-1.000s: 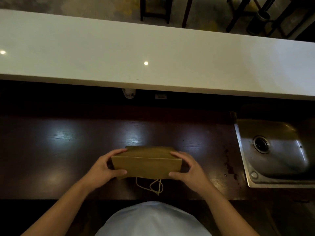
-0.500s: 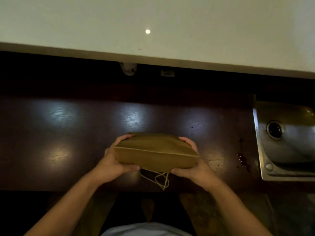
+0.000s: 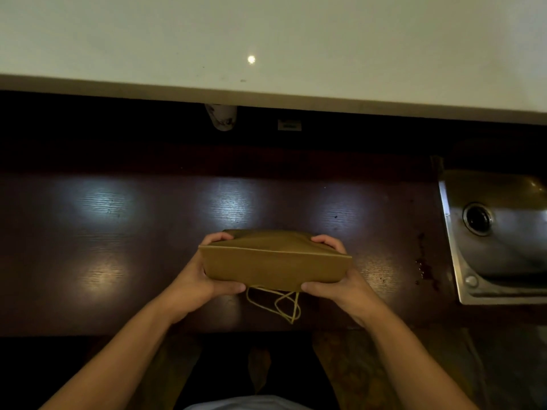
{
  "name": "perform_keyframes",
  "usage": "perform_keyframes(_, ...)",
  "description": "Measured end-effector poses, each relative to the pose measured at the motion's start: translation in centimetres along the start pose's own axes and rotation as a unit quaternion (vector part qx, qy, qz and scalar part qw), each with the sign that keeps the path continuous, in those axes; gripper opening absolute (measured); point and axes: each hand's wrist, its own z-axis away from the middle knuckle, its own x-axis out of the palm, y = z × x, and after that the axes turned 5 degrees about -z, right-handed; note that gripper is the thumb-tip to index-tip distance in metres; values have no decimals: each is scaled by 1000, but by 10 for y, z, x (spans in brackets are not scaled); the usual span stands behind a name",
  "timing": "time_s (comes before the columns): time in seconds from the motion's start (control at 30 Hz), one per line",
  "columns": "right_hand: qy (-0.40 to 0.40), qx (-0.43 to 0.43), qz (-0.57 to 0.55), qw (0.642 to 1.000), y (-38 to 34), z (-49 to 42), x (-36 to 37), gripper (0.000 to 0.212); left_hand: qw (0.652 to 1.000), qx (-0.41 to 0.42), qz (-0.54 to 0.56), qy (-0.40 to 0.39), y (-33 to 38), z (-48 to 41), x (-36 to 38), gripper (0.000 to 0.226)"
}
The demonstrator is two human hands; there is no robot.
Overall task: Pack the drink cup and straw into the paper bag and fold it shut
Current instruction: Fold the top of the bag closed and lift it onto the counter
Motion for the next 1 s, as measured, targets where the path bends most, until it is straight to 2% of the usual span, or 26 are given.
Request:
perform_keyframes(0.2,-17,31,-74,997,2,-6,3,81,999,-16,35,-2,0,-4,-2,86)
perform_keyframes(0.53,7,-9,-69,998,-21,0,6,87,1000,21,1,2,41,2,-16,79)
perform_keyframes(0.73,-2,-57,-49,997,-84,5,12,76,997,69,-22,3,90,10,-35,78)
perform_keyframes(0.87,-23,-96,-64,993,-139,8,16,69,992,115,-39,31,134,17,-46,77)
perform_keyframes(1.0,-28,-117,-64,991,-187,7,18,85,986,148,-28,65,179,27,-55,81)
